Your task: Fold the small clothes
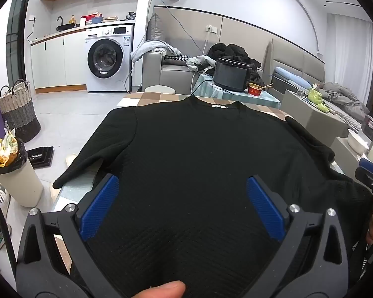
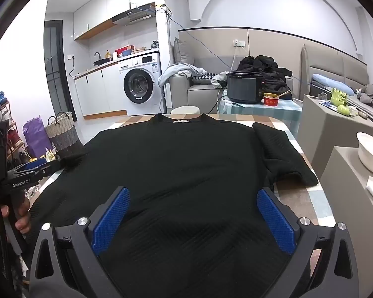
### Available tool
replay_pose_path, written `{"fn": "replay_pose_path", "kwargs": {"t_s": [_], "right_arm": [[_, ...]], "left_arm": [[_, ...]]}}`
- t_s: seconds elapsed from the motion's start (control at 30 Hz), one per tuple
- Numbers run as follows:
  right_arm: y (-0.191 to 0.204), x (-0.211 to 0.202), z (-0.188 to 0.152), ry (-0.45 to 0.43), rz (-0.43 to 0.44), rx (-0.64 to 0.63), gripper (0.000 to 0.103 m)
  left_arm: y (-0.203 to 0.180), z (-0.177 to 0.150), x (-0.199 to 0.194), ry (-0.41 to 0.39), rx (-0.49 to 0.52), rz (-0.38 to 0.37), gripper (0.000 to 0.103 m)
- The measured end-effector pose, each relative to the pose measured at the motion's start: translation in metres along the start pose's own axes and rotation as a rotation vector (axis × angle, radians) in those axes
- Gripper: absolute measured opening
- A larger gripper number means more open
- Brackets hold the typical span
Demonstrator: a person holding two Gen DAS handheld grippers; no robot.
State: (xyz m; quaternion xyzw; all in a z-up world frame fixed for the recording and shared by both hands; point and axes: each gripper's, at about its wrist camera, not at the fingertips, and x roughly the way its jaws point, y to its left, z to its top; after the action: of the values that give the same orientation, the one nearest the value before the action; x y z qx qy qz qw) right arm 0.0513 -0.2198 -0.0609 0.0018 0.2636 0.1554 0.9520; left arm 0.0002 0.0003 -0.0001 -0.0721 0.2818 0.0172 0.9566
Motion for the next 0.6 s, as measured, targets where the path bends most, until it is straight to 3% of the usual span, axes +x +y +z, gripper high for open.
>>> {"fn": "replay_pose_path", "kwargs": {"t_s": [0.6], "right_arm": [[-0.008, -0.002, -0.004, -0.016, -0.003, 0.009, 0.103]], "left_arm": [[0.0, 0.0, 0.0, -0.011, 0.005, 0.004, 0.102]]}}
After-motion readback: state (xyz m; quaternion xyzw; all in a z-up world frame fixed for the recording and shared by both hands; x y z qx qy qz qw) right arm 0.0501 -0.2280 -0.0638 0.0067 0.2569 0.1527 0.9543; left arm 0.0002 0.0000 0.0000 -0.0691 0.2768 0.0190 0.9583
